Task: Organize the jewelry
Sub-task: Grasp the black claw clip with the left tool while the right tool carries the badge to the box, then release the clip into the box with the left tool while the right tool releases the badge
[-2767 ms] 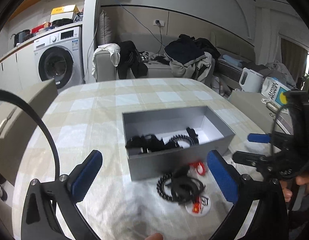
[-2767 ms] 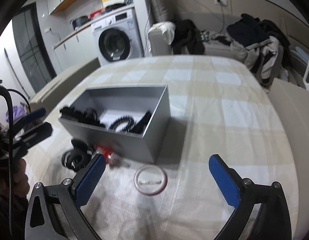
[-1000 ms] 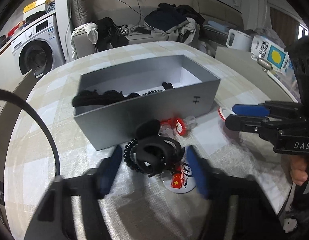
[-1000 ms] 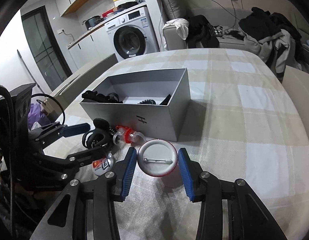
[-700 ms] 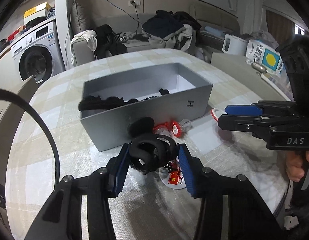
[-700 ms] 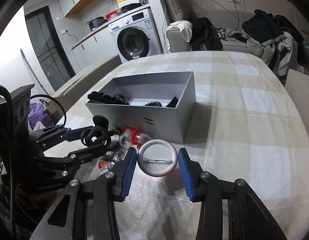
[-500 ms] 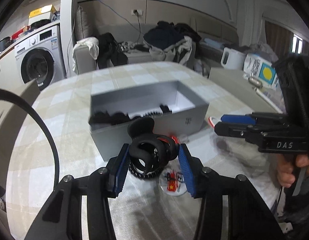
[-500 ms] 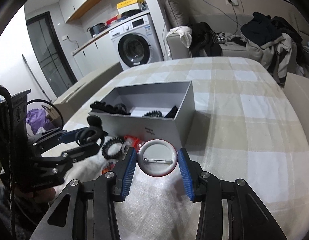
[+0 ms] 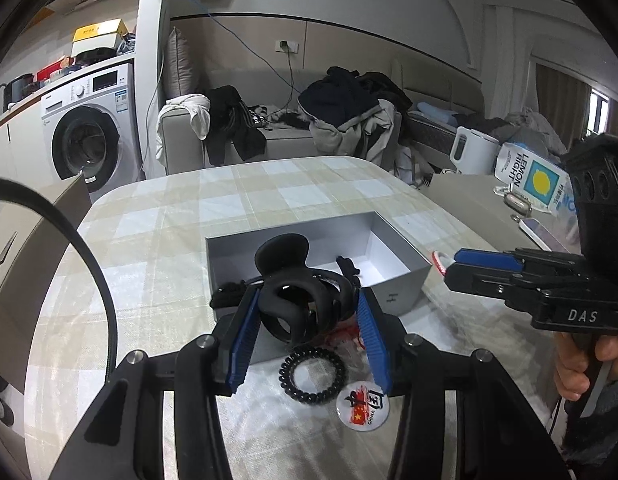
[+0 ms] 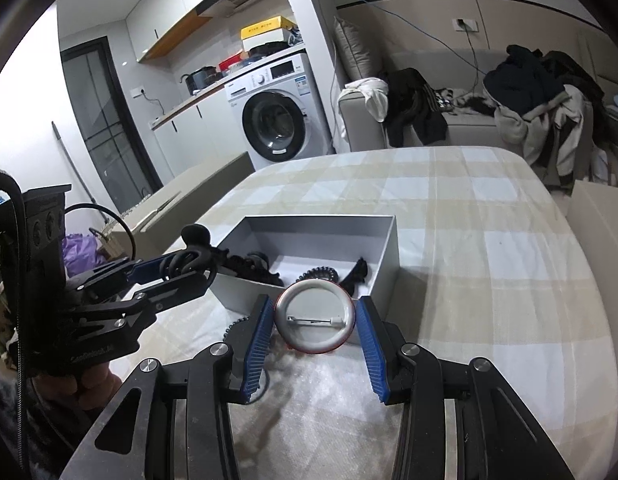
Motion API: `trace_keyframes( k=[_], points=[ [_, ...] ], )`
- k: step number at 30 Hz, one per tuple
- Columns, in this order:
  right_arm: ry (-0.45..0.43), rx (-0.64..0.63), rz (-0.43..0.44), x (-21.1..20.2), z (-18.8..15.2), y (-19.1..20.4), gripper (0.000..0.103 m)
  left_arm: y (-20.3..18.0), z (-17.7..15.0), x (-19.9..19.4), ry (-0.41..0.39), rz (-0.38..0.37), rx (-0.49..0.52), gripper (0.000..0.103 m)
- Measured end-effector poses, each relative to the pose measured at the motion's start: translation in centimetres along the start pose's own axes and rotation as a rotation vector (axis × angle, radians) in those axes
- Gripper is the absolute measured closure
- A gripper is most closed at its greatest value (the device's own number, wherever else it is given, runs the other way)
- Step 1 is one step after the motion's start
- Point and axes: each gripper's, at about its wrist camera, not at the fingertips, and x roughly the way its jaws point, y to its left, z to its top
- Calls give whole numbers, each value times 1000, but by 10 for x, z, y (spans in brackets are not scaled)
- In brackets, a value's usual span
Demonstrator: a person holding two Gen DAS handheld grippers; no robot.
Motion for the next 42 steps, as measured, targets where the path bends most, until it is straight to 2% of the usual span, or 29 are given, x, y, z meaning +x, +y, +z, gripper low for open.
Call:
trace_keyframes(
  k=[9, 15, 22, 27, 34, 42],
  points=[
    [-21, 49, 47, -7, 4, -8, 62, 21, 9, -13, -49, 88, -35, 61],
    [-15, 68, 83, 6, 22, -8, 62, 29, 19, -5, -71, 88, -46, 61],
    [-4, 102, 104, 30, 32, -9, 62, 26, 18, 22, -26, 71, -24, 61],
    [1, 91, 80, 43, 34, -8, 62, 22, 16, 31, -6, 52, -14, 61],
    [14, 27, -4, 58, 37, -7, 62, 21, 15, 42, 29, 41, 6, 61],
    [39, 4, -22, 73, 39, -10, 62, 14, 14, 55, 69, 42, 53, 61]
  ],
)
